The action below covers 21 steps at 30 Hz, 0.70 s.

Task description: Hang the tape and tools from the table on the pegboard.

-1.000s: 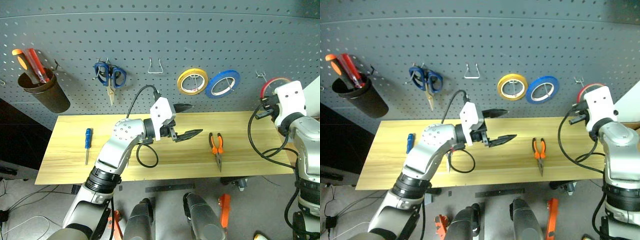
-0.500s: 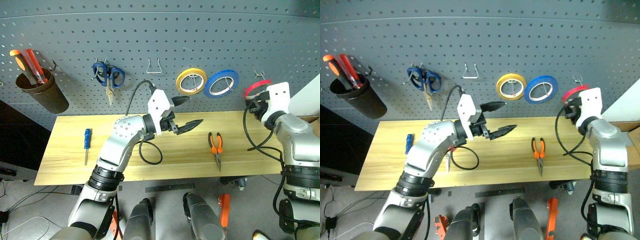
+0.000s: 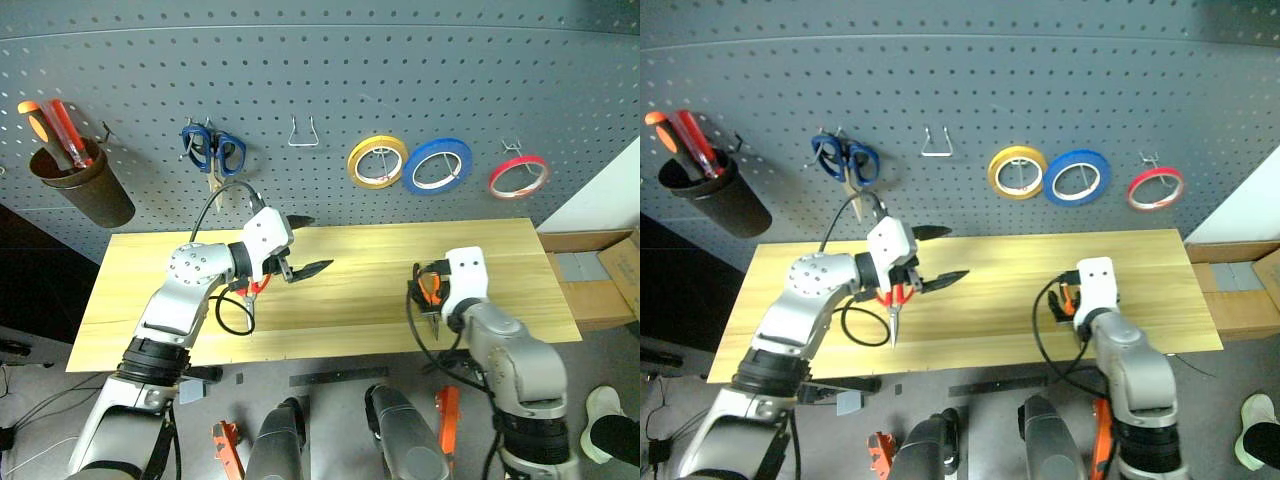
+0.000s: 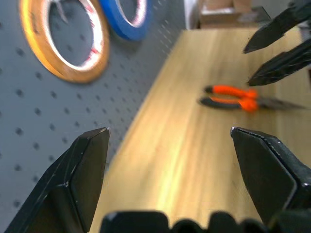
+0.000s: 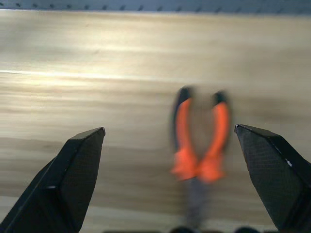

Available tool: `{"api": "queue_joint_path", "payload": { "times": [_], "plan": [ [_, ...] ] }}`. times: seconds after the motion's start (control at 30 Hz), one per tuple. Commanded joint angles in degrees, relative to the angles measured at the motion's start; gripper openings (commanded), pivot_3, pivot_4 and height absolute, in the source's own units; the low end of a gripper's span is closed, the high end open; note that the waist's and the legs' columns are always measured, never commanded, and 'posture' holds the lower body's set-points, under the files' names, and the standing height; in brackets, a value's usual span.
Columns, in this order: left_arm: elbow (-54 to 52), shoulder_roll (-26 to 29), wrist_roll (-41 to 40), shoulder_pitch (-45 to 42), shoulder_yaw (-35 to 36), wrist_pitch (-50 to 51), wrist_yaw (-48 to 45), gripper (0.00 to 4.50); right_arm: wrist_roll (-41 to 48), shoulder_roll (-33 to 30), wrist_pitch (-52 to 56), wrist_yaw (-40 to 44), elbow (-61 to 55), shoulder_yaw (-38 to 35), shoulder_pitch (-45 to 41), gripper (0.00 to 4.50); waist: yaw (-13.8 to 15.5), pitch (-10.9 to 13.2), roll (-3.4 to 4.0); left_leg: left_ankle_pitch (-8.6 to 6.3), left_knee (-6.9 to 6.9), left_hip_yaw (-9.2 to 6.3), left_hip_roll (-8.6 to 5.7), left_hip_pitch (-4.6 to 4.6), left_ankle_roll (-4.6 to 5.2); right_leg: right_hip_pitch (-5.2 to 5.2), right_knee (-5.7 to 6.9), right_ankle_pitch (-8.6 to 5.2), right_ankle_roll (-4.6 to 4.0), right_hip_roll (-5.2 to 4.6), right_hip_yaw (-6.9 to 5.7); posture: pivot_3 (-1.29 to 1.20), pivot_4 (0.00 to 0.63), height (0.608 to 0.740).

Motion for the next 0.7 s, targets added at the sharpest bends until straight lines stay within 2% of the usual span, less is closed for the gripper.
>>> {"api": "queue_joint_path", "payload": {
  "times": [0.03,0.27,0.53,0.7],
  "plan": [
    [-2.3,-0.8,0.5,-0.4,0.1,-1.5,0.7,4.28,-2.4,-0.1,-4.8,-2.6,8.8,0.5,-1.5,4.44,0.2,0.0,0.00,0.00,0.05,-0.02,-0.01,0.00,0.00,0.03,0.00,0.00,0.00,-0.01,-0.01,-0.20,0.294,0.740],
    [-2.5,-2.5,1.5,-0.5,-0.8,-1.7,1.4,4.28,-3.9,-1.7,-11.3,-3.7,23.2,-0.7,-8.5,4.44,-0.1,0.0,0.00,-0.01,0.07,0.03,-0.08,-0.03,0.01,-0.01,0.04,0.13,-0.22,0.01,0.01,-0.20,0.286,0.740],
    [-2.9,-2.9,1.9,0.1,-0.6,-1.7,1.6,4.28,-2.6,-2.5,-10.7,-2.9,27.2,-2.5,-10.6,4.44,-0.1,0.0,0.00,-0.01,0.07,-0.02,-0.08,-0.02,0.01,-0.01,0.11,0.14,-0.23,0.12,-0.05,-0.19,0.280,0.740],
    [-2.6,-3.1,1.9,0.0,-0.7,-1.8,1.5,4.28,0.3,0.0,-6.9,-4.6,29.4,-7.3,-11.6,4.44,-0.1,0.0,-0.01,-0.01,0.09,-0.01,-0.06,-0.03,0.01,-0.01,0.11,0.14,-0.23,0.05,-0.02,-0.19,0.275,0.740]
  ]
}}
